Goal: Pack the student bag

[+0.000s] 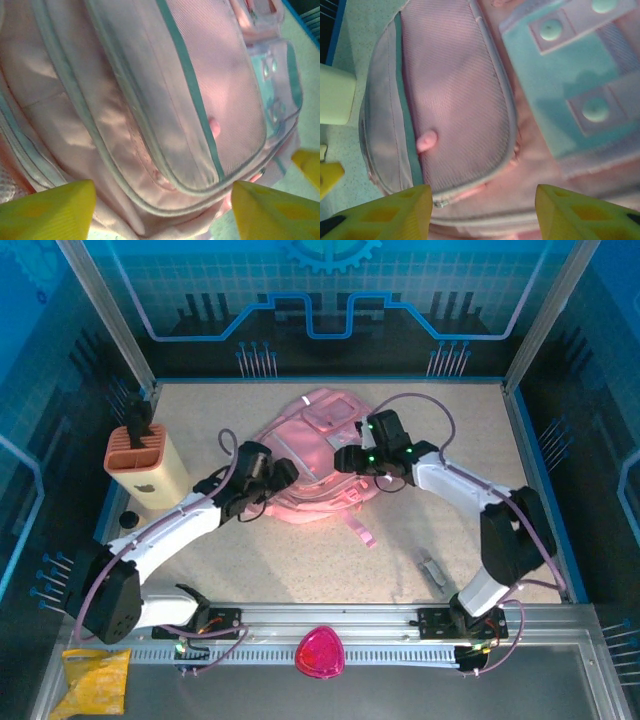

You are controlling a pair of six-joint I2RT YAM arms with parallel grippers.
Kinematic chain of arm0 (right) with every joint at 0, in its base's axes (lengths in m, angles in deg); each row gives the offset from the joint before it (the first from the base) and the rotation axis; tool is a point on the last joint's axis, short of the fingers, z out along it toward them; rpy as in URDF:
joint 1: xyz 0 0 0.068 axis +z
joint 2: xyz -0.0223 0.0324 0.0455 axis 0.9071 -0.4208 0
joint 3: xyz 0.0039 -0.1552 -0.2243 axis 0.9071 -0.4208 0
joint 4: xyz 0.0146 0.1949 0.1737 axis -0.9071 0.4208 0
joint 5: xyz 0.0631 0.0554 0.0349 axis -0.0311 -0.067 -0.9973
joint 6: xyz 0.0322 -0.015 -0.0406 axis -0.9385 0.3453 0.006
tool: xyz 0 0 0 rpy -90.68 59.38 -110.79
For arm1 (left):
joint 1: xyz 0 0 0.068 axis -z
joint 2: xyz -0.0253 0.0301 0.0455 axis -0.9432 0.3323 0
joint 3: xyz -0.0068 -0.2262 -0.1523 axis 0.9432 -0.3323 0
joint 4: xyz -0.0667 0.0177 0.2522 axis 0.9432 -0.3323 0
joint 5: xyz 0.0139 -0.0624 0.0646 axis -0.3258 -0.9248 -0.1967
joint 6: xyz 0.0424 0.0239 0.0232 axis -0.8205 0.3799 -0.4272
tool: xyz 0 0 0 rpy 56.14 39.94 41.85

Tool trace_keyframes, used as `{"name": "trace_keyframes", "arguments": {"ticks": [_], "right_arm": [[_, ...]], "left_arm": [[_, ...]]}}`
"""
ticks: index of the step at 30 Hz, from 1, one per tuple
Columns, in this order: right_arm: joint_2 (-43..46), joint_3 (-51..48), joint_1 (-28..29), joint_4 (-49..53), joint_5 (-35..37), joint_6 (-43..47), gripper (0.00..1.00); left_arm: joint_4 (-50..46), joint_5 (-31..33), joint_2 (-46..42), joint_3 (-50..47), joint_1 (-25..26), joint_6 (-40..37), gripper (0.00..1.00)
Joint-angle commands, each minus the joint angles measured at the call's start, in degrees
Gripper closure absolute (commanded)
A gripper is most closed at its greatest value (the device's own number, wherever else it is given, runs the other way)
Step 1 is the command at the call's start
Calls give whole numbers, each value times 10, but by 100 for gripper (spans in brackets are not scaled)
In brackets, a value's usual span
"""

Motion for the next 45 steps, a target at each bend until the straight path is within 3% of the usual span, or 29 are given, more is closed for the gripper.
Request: {"name": "trace_keyframes", "arguments": {"ticks": [1,12,15,19,22,30,45], "right_arm": [[-39,40,-4,41,-15,-4,45],[-122,98,-2,44,-31,7,65],[-122,90,-1,32,-41,-3,81],[-99,66,3,-1,-46,-25,89],[-81,49,4,-27,-55,-39,100],[-38,15,2,-78,-68,-78,100],[34,-70,17,-182,-69,-172,100]], "left_arm": [[-49,75,-2,23,31,-21,22],[-52,117,20,33,77,-38,1],[-50,129,27,35,93,-43,1],[-62,141,52,52,111,-45,1],[-73,173,60,64,134,-42,1],[-89,194,76,84,165,-44,1],[-104,237,108,99,222,30,1]]}}
